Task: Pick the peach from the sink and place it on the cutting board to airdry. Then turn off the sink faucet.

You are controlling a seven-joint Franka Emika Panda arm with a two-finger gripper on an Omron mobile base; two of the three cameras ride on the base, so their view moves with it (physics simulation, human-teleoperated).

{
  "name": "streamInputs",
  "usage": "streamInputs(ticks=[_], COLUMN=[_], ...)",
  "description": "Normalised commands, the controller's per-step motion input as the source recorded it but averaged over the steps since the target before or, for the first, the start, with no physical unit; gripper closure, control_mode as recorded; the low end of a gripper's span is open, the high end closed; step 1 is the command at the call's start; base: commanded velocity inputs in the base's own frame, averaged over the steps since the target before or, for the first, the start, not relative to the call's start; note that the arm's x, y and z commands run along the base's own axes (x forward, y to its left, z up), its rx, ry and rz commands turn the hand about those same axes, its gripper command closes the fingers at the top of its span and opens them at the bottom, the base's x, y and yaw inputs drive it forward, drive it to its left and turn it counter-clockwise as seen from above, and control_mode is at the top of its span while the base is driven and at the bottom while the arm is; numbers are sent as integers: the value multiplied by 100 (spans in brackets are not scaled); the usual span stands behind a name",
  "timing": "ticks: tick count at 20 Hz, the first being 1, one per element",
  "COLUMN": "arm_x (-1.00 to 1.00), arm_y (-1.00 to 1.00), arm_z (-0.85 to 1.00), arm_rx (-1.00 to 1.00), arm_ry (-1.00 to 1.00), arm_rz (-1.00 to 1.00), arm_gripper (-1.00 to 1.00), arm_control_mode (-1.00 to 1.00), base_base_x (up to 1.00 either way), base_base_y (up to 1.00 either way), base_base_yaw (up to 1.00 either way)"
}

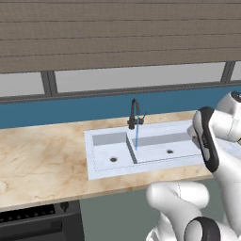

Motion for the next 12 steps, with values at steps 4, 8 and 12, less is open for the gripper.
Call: streamInputs(ticks=[4,8,12], arm_x=[-57,-50,-48], arm_y=[19,9,0], arm_z=[26,28,20], arm_rx=[0,0,0], arm_ry=[-2,0,-1], arm_rz=[-5,-6,-6], arm_gripper=[100,100,100], arm_control_mode=[-100,-100,-100], base_base_x=[0,0,0], base_base_y=[0,0,0], base_base_yaw=[0,0,0])
